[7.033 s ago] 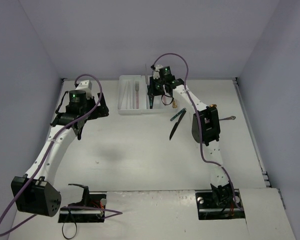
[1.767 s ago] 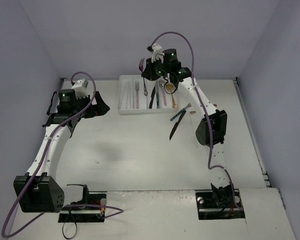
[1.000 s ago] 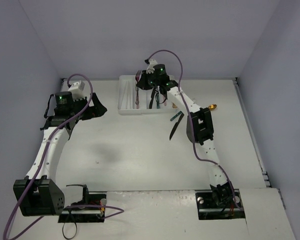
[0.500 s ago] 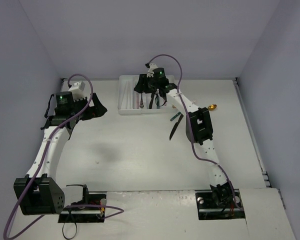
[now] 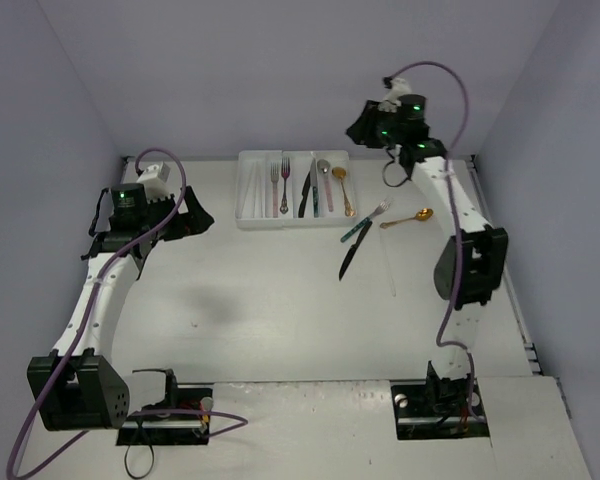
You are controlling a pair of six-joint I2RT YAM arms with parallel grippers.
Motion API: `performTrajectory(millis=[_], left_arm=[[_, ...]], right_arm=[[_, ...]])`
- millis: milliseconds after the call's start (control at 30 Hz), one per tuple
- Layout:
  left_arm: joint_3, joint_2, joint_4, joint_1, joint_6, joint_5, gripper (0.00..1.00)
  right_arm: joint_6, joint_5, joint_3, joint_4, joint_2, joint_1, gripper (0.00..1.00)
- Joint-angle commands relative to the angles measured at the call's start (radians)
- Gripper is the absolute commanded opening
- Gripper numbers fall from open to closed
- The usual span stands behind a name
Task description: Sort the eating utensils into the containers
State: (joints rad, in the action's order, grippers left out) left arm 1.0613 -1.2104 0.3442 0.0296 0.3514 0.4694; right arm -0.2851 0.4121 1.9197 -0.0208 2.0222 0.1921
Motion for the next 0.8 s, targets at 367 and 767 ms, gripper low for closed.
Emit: performTrajectory(millis=[367, 767], left_arm=[[-0.022, 0.04, -0.073, 0.01, 0.006, -0.001, 0.91], [-0.036, 0.053, -0.068, 0.01, 0.012, -0.004, 0.91]], right_arm=[[0.058, -0.409, -0.246, 0.343, -0.145, -0.174, 0.35], [-0.329, -0.471, -0.247, 0.424, -0.024, -0.187, 0.42]])
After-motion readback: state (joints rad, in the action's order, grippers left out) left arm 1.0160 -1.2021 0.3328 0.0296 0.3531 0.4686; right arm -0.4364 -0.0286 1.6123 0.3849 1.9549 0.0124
